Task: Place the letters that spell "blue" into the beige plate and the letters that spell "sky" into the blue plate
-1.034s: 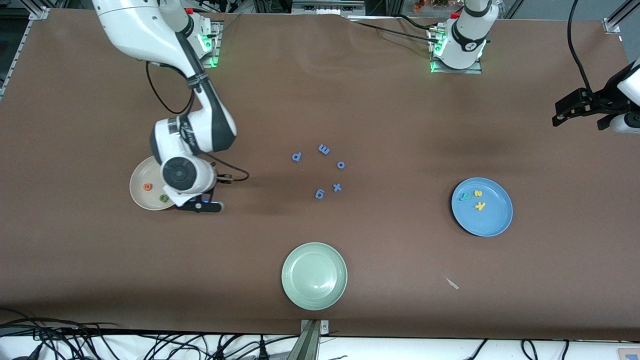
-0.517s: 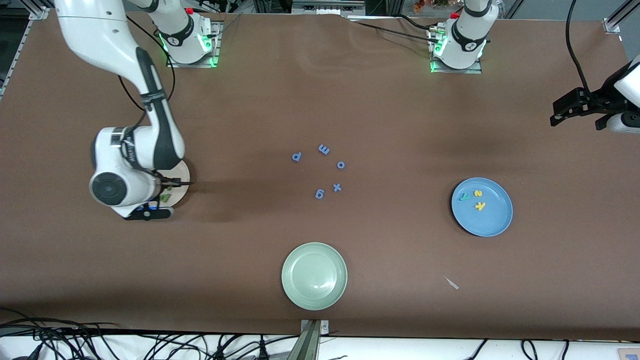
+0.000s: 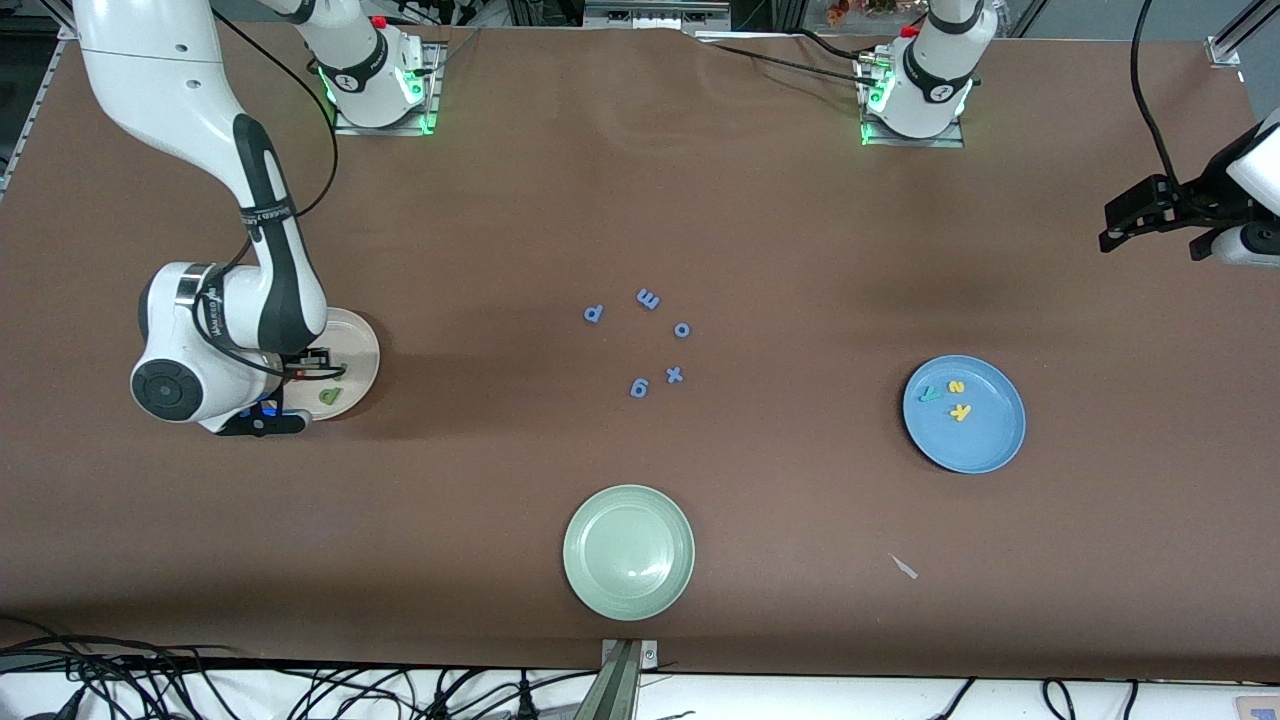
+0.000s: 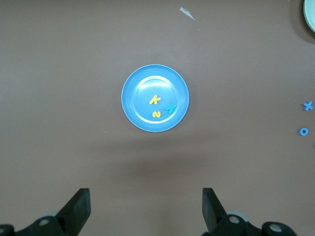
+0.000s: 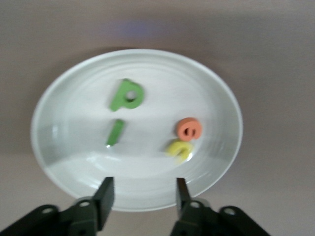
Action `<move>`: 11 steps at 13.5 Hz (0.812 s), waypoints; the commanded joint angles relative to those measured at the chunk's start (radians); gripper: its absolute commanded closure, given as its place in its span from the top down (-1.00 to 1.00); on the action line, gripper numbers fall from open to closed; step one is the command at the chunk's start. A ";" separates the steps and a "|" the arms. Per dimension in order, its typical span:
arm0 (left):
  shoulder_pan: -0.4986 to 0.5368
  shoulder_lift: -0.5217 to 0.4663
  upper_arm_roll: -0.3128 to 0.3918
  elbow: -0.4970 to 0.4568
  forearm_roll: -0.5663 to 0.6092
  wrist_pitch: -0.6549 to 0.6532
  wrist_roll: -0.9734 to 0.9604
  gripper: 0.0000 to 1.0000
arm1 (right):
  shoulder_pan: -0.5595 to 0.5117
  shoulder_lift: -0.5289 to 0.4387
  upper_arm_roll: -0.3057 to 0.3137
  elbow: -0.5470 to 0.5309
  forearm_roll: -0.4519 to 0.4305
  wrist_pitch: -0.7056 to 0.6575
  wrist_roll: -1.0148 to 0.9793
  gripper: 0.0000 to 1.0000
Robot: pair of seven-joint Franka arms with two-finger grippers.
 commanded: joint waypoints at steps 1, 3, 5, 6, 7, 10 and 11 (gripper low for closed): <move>-0.009 0.009 -0.012 0.036 0.034 -0.024 -0.015 1.00 | 0.005 -0.014 0.006 0.082 0.032 -0.102 0.004 1.00; -0.009 0.009 -0.009 0.039 0.034 -0.024 -0.015 1.00 | 0.008 -0.017 0.009 0.150 0.032 -0.167 0.004 1.00; -0.009 0.009 -0.009 0.039 0.034 -0.024 -0.015 1.00 | 0.016 -0.020 0.009 0.223 0.027 -0.243 0.004 1.00; -0.009 0.009 -0.008 0.039 0.034 -0.024 -0.015 1.00 | 0.020 -0.025 0.008 0.251 0.020 -0.279 0.004 1.00; -0.009 0.009 -0.008 0.039 0.034 -0.024 -0.015 1.00 | 0.027 -0.037 0.008 0.265 0.015 -0.300 0.002 1.00; -0.007 0.011 -0.008 0.039 0.034 -0.024 -0.015 1.00 | 0.036 -0.100 0.008 0.265 0.014 -0.340 0.000 1.00; -0.009 0.012 -0.008 0.041 0.034 -0.023 -0.015 1.00 | 0.039 -0.130 0.012 0.248 0.009 -0.339 0.002 1.00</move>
